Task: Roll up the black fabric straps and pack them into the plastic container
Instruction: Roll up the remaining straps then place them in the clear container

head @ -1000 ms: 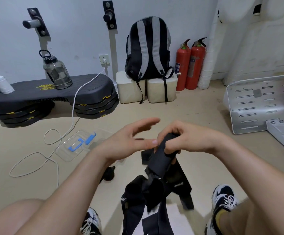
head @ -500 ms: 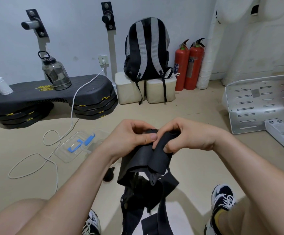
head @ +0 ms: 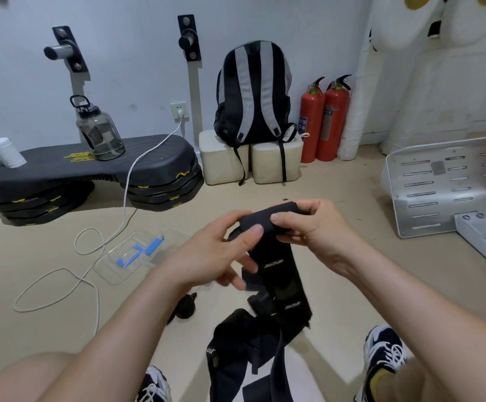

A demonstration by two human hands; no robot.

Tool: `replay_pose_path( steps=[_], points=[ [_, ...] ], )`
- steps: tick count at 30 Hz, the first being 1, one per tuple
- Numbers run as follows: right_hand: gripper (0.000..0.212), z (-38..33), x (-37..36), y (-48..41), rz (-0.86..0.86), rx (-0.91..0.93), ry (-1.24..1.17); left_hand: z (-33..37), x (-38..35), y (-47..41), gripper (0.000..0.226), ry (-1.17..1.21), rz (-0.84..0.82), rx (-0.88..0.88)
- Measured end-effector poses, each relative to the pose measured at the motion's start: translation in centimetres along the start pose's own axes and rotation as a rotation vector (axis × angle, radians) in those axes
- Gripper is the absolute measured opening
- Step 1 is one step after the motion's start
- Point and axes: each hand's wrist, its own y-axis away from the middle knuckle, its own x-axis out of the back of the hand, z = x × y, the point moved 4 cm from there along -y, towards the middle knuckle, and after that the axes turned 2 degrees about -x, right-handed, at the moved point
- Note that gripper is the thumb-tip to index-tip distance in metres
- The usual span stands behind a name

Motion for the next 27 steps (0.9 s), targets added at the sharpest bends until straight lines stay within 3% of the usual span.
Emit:
replay_pose_path(
  steps=[4,12,16,20,27],
  points=[
    [0.022,0.1,-1.2,1.0,0.036,0.104,0.071,-0.7,0.0,-1.0,0.015,0.36,0.254,-0.122],
    [0.012,0.4,-0.9,0.9,-0.048,-0.055,-0.198,0.3,0.8,-0.7,0.032,0.043,0.324,-0.351],
    [0.029,0.3,-1.2,1.0,-0.102,-0.049,-0.221,-0.2,-0.2,-0.4,0.032,0.053,0.478,-0.397],
    [0.024,-0.2,-0.8,0.6,-0.089,-0.009,-0.078,-1.3,-2.0,-0.5,0.022,0.314,0.538,-0.334],
    [0.018,-0.8,-0.5,0.7,-0.112,0.065,0.213,-2.6,-3.4,-1.5,0.01,0.797,0.478,-0.085]
  ],
)
